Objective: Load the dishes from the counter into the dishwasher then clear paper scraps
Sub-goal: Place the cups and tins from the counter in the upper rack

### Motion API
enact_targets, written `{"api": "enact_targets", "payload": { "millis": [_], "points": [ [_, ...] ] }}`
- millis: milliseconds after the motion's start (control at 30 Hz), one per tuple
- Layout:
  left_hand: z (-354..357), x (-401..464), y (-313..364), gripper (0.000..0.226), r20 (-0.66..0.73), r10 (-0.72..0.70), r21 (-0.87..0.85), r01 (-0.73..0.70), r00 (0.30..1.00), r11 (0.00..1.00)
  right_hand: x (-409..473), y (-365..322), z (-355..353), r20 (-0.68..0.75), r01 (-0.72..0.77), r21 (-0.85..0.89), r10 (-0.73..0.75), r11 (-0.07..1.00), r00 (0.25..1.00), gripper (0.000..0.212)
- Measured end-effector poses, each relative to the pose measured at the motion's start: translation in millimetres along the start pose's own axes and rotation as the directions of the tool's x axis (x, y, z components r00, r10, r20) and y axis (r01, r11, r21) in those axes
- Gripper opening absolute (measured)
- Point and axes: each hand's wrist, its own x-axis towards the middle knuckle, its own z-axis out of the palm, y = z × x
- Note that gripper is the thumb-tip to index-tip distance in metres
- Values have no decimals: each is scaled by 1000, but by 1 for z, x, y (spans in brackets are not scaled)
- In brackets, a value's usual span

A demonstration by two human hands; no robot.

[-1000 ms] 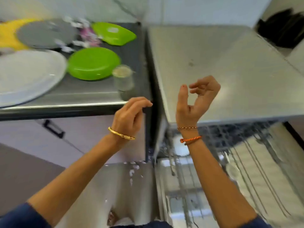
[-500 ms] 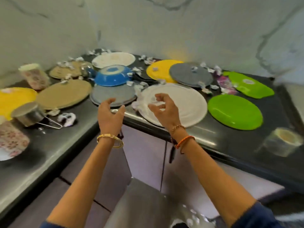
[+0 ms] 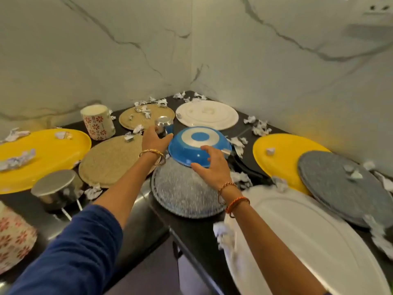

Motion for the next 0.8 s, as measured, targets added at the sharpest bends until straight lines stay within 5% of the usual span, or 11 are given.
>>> {"api": "enact_targets", "payload": {
  "millis": [133, 333, 500, 567, 667, 800],
  "points": [
    [20, 61, 3, 63, 23, 19, 117, -22, 1000, 993, 43, 6, 12, -48, 62, -41, -64, 997, 997, 49],
    [42, 127, -11, 82, 180, -17, 367, -51, 984, 929, 56, 26, 18, -167, 127, -357, -197, 925, 966, 43],
    [50, 132, -19, 70, 210, 64, 477, -159, 976, 864, 56, 33, 14, -230, 32, -313, -108, 949, 967, 44],
    [46, 122, -9, 62, 96, 221, 391, -241, 970, 888, 61, 30, 12, -245, 39, -314, -121, 949, 962, 38],
    [47, 99, 33, 60, -49, 456, -51, -458, 889, 887, 67, 21, -2, -422, 4, -284, -128, 959, 898, 28],
    [69, 46, 89, 60, -33, 732, -350, -694, 680, 629, 47, 15, -41, -779, -145, -278, -135, 950, 613, 34]
  ]
}}
